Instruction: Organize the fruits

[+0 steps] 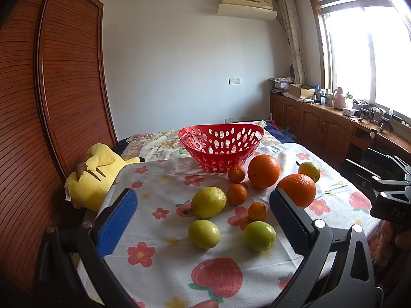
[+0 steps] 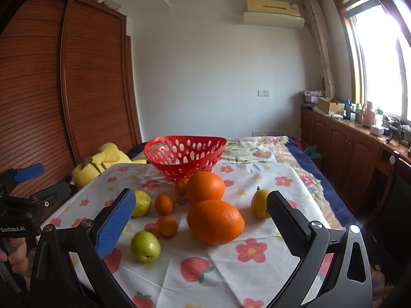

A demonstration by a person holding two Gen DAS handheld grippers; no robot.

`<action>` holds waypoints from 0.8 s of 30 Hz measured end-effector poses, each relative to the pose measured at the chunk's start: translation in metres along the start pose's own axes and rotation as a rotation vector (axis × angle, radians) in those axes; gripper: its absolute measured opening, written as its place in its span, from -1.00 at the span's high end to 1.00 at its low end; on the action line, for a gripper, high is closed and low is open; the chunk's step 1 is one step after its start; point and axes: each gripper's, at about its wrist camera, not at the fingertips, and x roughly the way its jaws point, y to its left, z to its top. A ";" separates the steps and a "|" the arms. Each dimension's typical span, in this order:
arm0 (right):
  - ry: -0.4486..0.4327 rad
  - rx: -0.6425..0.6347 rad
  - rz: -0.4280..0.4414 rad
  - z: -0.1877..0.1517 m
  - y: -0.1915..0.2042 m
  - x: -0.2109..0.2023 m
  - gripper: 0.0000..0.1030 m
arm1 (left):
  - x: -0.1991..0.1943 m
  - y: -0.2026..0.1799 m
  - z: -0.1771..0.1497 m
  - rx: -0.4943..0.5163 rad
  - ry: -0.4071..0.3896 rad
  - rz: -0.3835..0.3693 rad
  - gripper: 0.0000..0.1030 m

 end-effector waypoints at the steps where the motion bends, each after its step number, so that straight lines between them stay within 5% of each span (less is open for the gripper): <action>1: 0.001 0.001 0.001 0.000 0.000 0.000 -1.00 | 0.000 -0.001 -0.001 0.000 0.000 0.000 -1.00; 24: 0.003 0.002 0.002 -0.001 0.000 -0.001 -1.00 | 0.001 -0.002 -0.004 0.006 0.011 -0.003 -1.00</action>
